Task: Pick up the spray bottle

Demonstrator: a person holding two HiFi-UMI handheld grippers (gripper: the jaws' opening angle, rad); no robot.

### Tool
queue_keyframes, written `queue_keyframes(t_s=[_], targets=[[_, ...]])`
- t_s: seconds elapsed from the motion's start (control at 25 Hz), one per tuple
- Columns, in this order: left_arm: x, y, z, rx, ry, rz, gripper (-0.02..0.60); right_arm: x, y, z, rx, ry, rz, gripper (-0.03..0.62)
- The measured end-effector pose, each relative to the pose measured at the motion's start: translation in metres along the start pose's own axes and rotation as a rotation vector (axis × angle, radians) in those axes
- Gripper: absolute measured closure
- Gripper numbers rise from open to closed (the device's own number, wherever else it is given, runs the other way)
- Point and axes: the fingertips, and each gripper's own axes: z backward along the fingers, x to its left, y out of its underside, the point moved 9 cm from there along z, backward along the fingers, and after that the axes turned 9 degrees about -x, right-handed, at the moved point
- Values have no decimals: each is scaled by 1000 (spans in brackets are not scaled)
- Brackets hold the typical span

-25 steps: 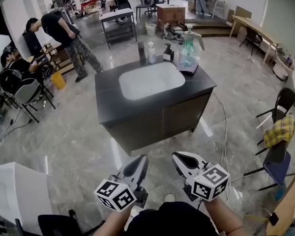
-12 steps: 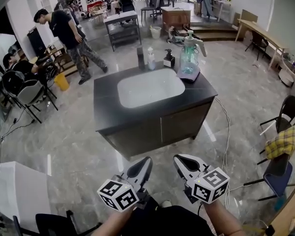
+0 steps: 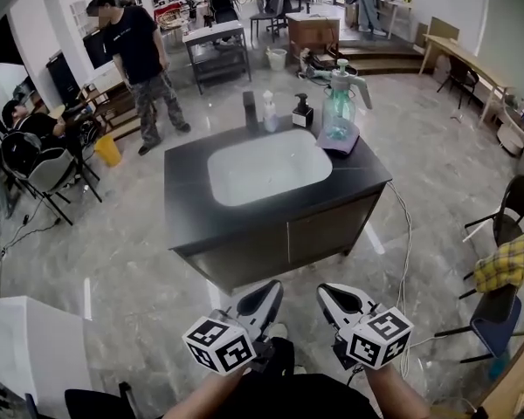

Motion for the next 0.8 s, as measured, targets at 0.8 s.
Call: queue_keyframes(t_s=[0.8], targets=[[97,-51,-72,11,31,42,575,-39,-33,-115,33,31,23,588]])
